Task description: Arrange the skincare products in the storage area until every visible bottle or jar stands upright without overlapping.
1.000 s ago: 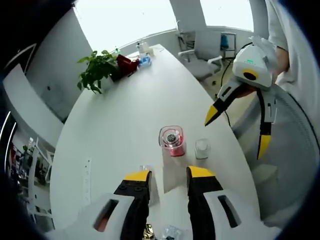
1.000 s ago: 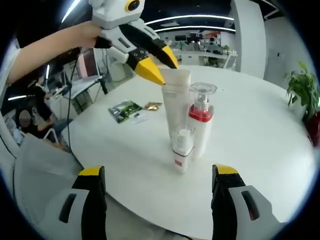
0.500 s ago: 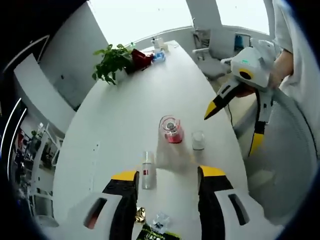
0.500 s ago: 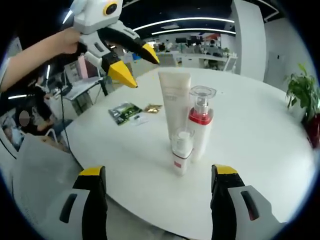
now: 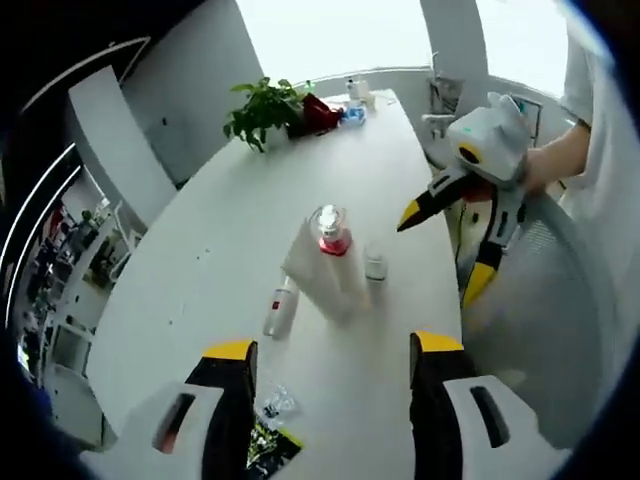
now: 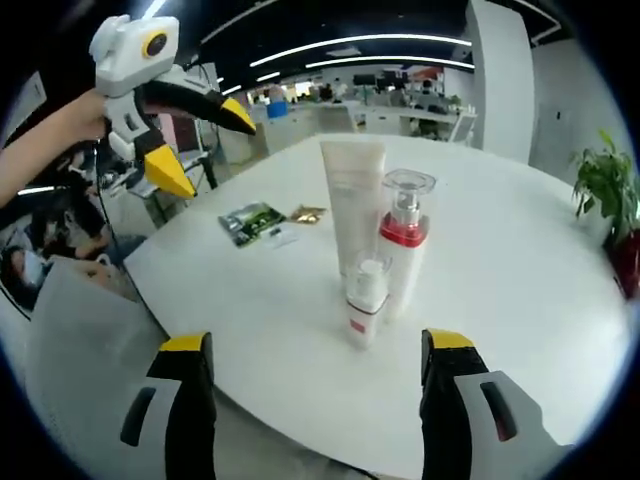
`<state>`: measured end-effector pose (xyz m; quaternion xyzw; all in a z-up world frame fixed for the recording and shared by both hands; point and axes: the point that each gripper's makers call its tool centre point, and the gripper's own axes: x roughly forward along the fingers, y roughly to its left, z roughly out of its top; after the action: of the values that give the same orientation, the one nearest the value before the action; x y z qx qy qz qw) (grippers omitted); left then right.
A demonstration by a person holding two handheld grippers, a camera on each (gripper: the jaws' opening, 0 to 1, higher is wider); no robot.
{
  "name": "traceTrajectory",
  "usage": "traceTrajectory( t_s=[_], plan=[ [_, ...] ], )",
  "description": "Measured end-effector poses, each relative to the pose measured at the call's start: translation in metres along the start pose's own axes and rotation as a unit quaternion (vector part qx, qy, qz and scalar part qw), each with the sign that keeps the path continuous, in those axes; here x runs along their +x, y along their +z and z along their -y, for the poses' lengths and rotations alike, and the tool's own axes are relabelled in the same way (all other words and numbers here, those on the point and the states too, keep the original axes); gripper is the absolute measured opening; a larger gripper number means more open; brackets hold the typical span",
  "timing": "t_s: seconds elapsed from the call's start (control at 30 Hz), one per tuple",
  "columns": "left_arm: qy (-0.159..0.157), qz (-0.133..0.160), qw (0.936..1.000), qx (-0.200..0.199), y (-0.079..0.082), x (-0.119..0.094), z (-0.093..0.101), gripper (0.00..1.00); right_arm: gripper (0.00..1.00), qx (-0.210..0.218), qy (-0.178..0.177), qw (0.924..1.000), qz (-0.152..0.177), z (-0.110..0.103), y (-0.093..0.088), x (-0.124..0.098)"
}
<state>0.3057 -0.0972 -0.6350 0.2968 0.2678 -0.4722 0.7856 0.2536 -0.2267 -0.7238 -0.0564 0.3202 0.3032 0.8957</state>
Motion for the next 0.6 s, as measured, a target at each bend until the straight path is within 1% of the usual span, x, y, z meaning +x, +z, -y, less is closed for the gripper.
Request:
traceTrajectory(
  t_s=[0.1, 0.2, 0.27, 0.37, 0.43, 0.5, 0.6],
  plan=[
    [0.009, 0.005, 0.9996, -0.026, -0.01, -0.007, 0.002, 0.65, 0.85, 0.0, -0.005, 1.0, -0.005, 0.001, -0.002, 0.0],
    [0.019, 0.013, 0.9981, -0.058, -0.022, -0.015, 0.006, 0.64, 0.85, 0.0, -0.006, 0.9999, -0.008, 0.001, -0.004, 0.001],
    [0.02, 0.02, 0.9966, -0.077, -0.027, -0.019, 0.013, 0.65, 0.85, 0.0, -0.007, 0.9999, -0.008, 0.002, -0.004, 0.0],
    [0.026, 0.018, 0.995, -0.095, -0.039, -0.024, 0.017, 0.67, 0.85, -0.001, -0.009, 0.9999, -0.011, 0.004, -0.005, 0.001],
    [0.03, 0.016, 0.9937, -0.107, -0.044, -0.026, 0.022, 0.69, 0.84, 0.0, -0.01, 0.9999, -0.012, 0.003, -0.005, 0.0],
    [0.029, 0.018, 0.9918, -0.123, -0.052, -0.029, 0.026, 0.69, 0.84, -0.001, -0.009, 0.9998, -0.015, 0.002, -0.006, 0.0],
    [0.032, 0.023, 0.9877, -0.151, -0.057, -0.032, 0.04, 0.7, 0.84, -0.005, -0.011, 0.9997, -0.019, 0.002, -0.007, 0.0]
  ],
)
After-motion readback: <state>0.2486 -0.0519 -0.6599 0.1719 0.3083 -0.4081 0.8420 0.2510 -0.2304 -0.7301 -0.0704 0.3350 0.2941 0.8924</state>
